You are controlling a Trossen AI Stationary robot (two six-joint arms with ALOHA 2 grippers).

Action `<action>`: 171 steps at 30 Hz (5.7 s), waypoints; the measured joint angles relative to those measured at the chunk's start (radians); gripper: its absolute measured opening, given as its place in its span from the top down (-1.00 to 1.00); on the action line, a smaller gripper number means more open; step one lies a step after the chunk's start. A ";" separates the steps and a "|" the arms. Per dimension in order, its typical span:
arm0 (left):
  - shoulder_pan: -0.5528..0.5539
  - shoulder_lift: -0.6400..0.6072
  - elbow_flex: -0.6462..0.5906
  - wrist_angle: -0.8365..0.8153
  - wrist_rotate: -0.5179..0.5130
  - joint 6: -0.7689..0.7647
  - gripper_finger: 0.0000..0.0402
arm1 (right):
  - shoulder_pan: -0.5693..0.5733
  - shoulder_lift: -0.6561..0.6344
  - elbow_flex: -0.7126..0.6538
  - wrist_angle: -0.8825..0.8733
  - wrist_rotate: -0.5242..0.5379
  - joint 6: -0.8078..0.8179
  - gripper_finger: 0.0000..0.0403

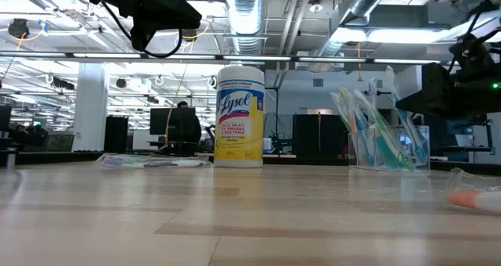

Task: Pick & Place toothbrushing station
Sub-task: Put the blue toothbrush into the transparent organizer, then put the purple toothbrush into the transparent organizer

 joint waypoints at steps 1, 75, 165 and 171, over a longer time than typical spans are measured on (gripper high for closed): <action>0.000 0.000 0.000 0.000 0.000 0.000 0.76 | 0.000 0.007 0.000 0.000 0.000 0.009 0.80; 0.002 0.147 0.001 -0.579 -0.018 -0.226 0.59 | 0.001 -0.092 0.240 0.876 -0.050 -1.597 0.00; 0.047 0.293 -0.081 -0.730 0.068 -0.292 0.97 | -0.018 -0.092 0.240 0.883 -0.055 -1.647 0.00; 0.047 0.293 -0.062 -0.737 0.146 -0.291 1.00 | -0.017 -0.092 0.240 0.883 -0.061 -1.646 0.00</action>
